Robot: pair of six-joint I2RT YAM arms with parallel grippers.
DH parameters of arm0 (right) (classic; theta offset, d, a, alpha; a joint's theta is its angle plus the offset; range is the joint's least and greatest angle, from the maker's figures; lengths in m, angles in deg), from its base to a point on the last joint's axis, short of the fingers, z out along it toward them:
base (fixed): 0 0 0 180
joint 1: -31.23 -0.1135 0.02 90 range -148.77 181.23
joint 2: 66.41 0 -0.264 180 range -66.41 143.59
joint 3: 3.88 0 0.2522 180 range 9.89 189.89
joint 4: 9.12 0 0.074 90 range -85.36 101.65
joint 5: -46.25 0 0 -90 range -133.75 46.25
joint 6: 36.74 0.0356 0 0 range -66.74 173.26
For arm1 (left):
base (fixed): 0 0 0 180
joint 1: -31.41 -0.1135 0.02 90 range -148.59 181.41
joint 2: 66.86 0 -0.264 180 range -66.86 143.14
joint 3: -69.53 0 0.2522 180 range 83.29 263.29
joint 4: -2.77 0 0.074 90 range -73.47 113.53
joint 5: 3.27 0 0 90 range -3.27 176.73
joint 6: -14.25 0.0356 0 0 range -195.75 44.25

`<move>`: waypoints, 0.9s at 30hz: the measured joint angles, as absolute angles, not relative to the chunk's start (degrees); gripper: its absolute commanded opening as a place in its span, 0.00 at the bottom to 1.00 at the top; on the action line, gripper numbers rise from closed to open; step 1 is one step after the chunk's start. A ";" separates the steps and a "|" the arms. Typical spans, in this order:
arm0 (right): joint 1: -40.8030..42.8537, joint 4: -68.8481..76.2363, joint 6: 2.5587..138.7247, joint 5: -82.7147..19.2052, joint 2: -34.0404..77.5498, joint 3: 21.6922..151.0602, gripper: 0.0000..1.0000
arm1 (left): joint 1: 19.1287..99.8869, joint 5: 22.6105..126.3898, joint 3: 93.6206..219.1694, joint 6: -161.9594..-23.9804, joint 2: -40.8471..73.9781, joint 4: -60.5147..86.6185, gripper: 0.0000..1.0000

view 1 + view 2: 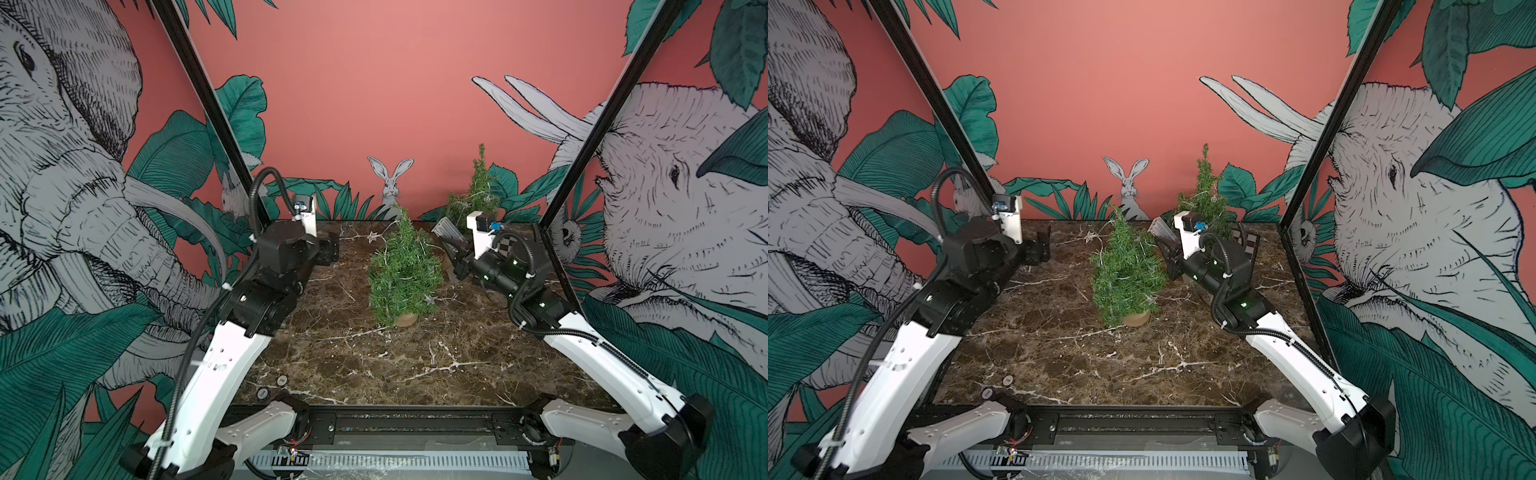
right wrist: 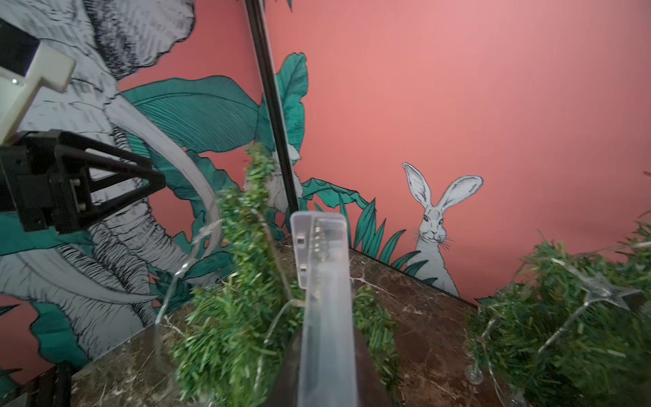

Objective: Wrap string light around the christmas tree
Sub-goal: Wrap the Christmas tree at the center of the board.

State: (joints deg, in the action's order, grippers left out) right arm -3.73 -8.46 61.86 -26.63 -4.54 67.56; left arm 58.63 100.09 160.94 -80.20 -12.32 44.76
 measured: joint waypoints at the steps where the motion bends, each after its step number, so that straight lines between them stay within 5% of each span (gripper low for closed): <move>1: -4.41 -9.40 61.42 -25.78 -5.59 66.55 0.00 | 58.63 96.49 160.04 -81.05 -14.35 44.02 0.79; 6: -7.67 -14.05 59.96 -20.03 -7.04 64.76 0.00 | 58.78 73.19 155.41 -88.87 -20.84 36.98 0.78; 12: -11.30 -15.23 59.61 -15.79 -2.45 65.74 0.00 | 61.08 60.75 144.87 -95.45 -21.59 28.52 0.80; 27: -14.90 -14.12 60.28 -11.26 3.06 68.82 0.00 | 68.14 63.48 141.94 -93.09 -19.40 21.94 0.78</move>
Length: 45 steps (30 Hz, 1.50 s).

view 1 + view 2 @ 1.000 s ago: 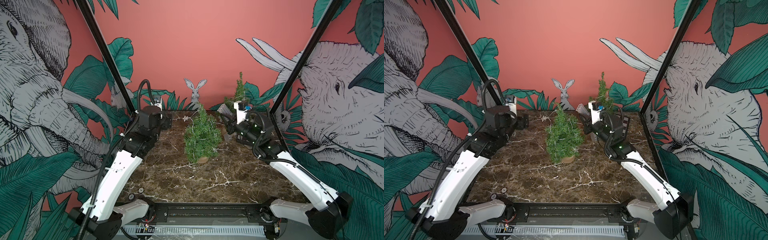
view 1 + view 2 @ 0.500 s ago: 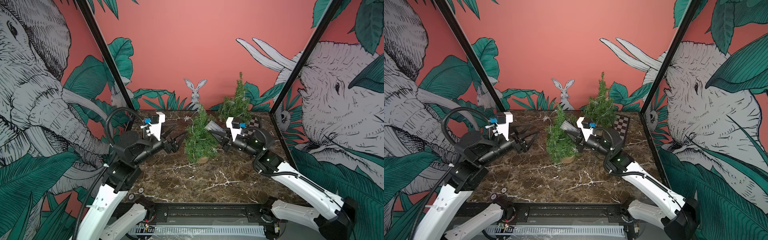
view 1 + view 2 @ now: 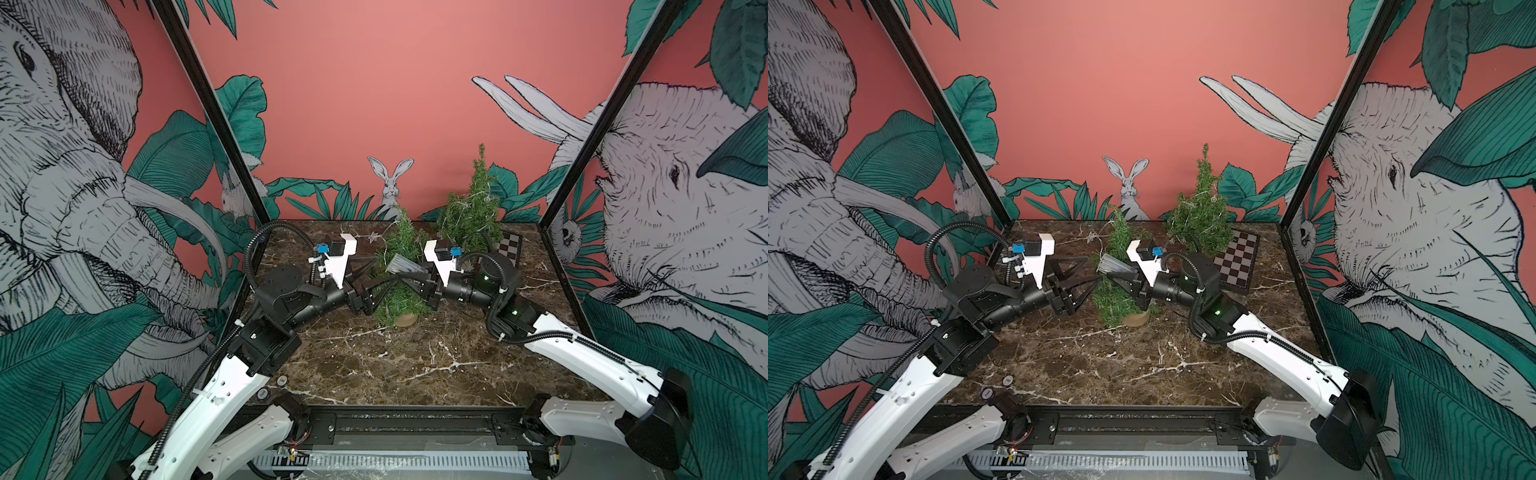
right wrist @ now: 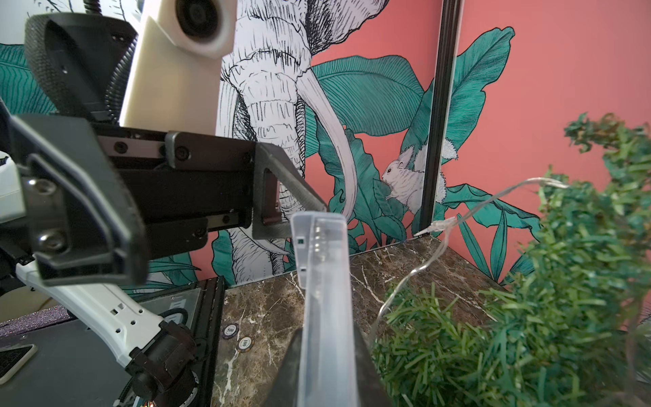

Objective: Wrap string light around the christmas tree
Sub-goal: Wrap the Christmas tree at the center of the board.

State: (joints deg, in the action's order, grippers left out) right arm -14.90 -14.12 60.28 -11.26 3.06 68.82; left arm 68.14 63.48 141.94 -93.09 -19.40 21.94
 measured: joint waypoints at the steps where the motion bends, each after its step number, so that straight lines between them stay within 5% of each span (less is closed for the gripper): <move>1: -14.92 -14.01 60.28 -10.89 3.08 68.82 0.00 | 68.25 63.97 141.94 -92.77 -19.16 21.92 0.77; 10: -15.27 -13.35 60.37 -6.87 4.00 68.95 0.01 | 68.47 65.06 140.52 -92.04 -16.91 20.83 0.63; 21: -15.25 -10.32 60.37 -5.91 4.75 70.29 0.12 | 68.93 62.74 136.74 -92.61 -18.53 18.53 0.13; 25: -15.49 -9.03 60.22 -5.84 4.85 70.64 0.24 | 68.95 62.81 134.93 -92.79 -19.90 17.40 0.05; 31: -15.62 -7.82 58.54 -8.58 5.01 70.66 0.83 | 69.32 64.86 130.43 -96.26 -21.96 16.39 0.00; 34: -15.62 -8.52 58.10 -11.35 4.13 70.27 0.98 | 69.74 66.92 126.75 -99.30 -22.92 15.32 0.00; 45: -15.62 -13.62 58.89 -17.45 -3.71 67.93 0.99 | 73.80 74.74 116.35 -106.71 -26.81 10.14 0.00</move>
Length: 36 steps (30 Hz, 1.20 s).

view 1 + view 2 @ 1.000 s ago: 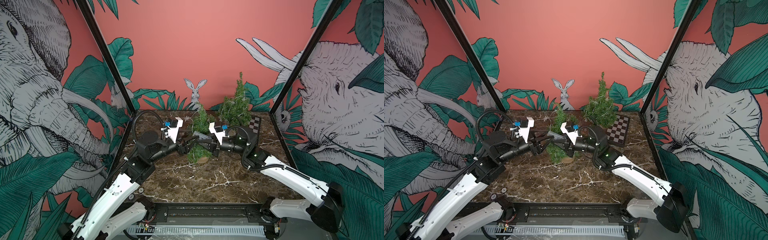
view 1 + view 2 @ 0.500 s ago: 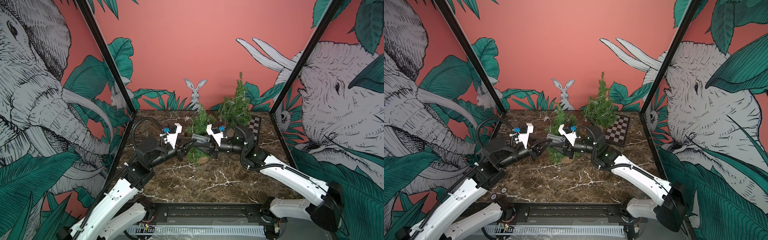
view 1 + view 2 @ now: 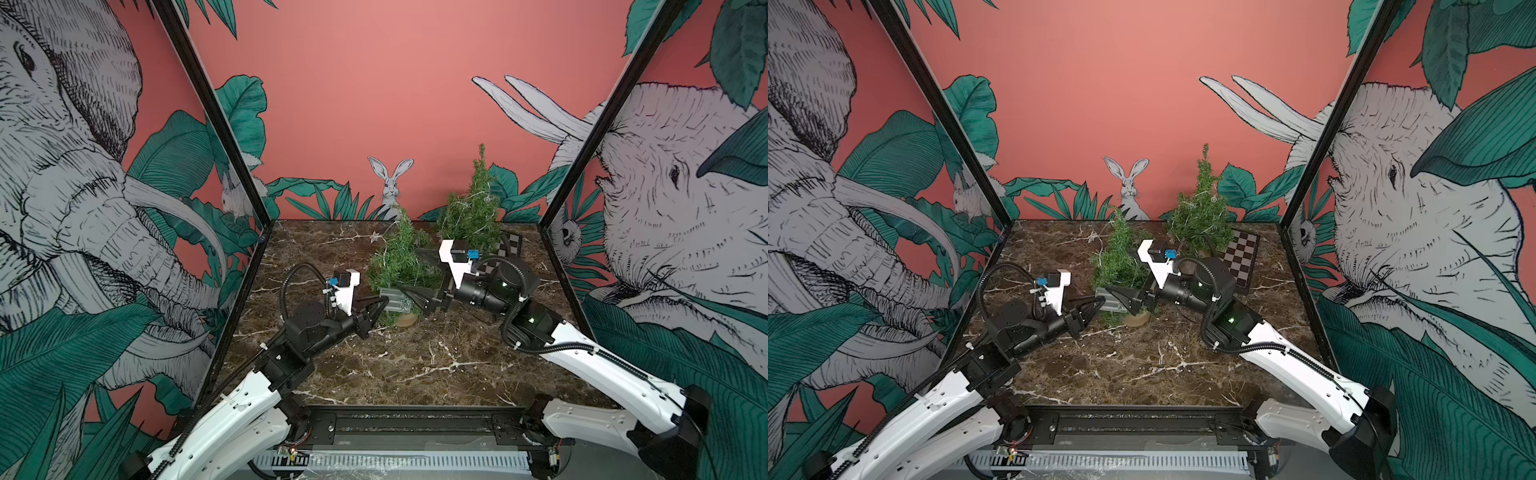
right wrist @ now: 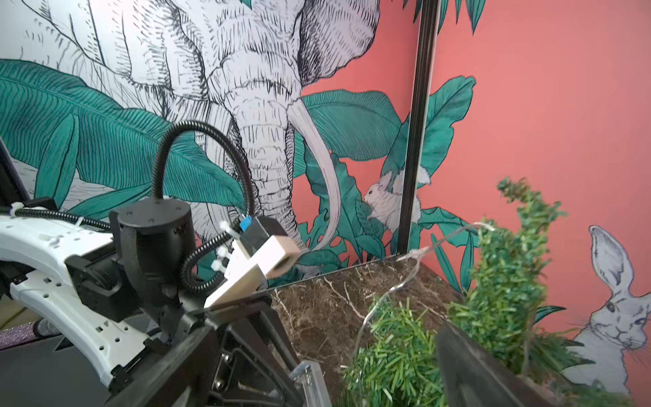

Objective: Wrap string light around the christmas tree
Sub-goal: Wrap the Christmas tree at the center of the board, then reset both arms

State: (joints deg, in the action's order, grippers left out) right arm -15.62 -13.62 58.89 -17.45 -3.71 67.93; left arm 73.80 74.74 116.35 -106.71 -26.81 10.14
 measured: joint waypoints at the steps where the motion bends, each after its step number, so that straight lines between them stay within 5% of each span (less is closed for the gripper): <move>1: -15.62 -14.40 59.04 -18.00 -4.26 67.51 0.99 | 73.87 75.05 116.02 -106.97 -26.81 9.83 0.00; 15: -15.62 -15.52 58.78 -27.92 -6.58 64.21 0.99 | 74.19 81.74 106.93 -110.80 -31.86 6.73 0.09; 24: -15.62 -15.32 57.99 -32.68 -7.76 62.44 0.99 | 74.39 84.45 104.98 -111.15 -33.81 6.51 0.57; 36: -15.62 -14.29 56.85 -39.07 -12.61 59.53 0.99 | 74.39 90.83 104.83 -110.05 -35.82 12.13 0.59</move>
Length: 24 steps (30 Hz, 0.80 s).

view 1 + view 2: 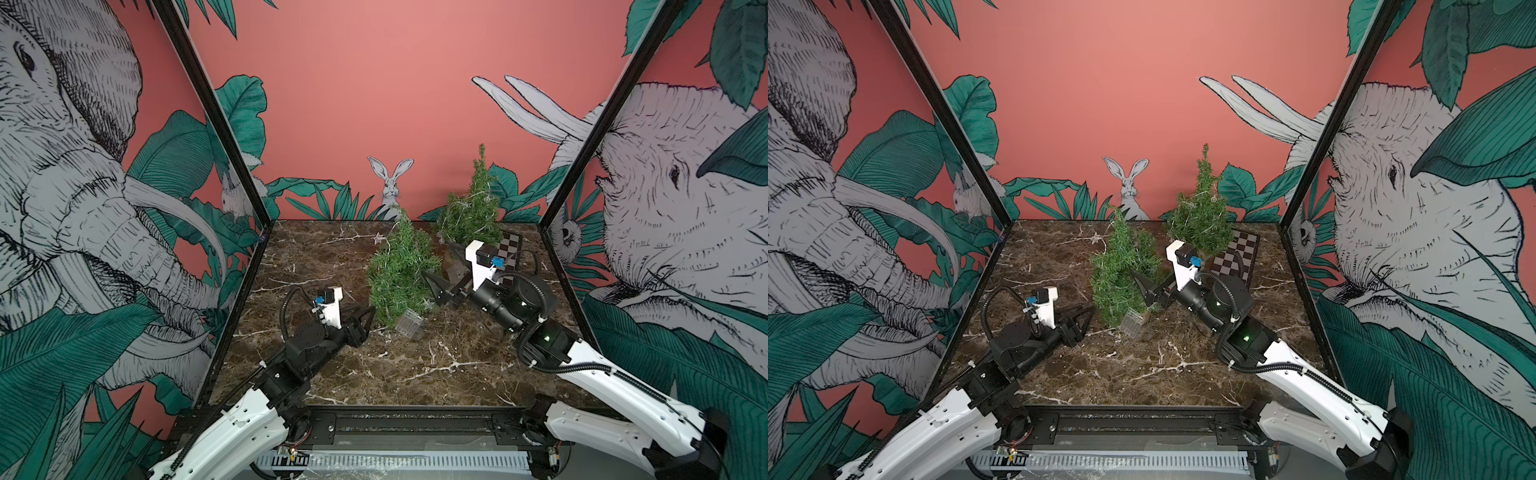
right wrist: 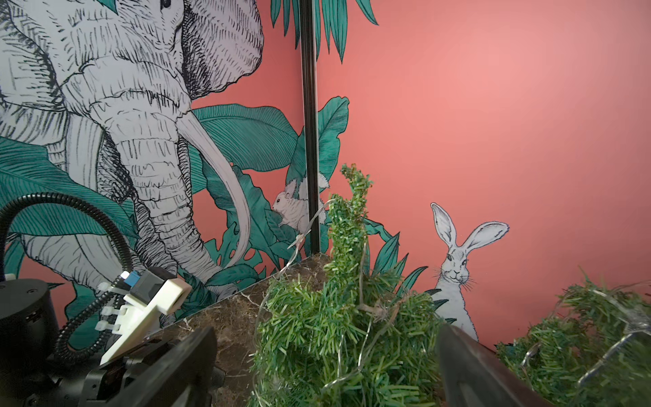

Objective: Wrap string light around the christmas tree
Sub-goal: Reset both arms

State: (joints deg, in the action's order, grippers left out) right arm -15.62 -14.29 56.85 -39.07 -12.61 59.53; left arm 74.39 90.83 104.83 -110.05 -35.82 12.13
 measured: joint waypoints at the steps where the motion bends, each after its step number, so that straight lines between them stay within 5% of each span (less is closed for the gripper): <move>1: -15.62 -14.27 56.61 -39.81 -13.26 59.05 0.99 | 74.39 91.42 105.11 -109.51 -35.82 13.09 0.60; 10: -15.62 -10.18 53.18 -51.28 -20.91 54.64 0.99 | 74.39 97.87 116.92 -98.56 -36.21 24.63 0.76; 15: -15.62 -9.86 50.73 -62.76 -29.09 48.43 0.99 | 74.39 104.71 123.54 -90.32 -36.19 26.80 0.99; 24: -15.62 -15.85 42.10 -83.89 -39.03 34.84 0.99 | 73.67 134.91 118.56 -86.86 -34.53 24.72 0.99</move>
State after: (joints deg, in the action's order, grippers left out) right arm -15.62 -15.85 42.10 -83.89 -39.03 34.84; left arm 73.67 134.91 118.56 -86.86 -34.53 24.72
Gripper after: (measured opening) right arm 0.990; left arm 0.992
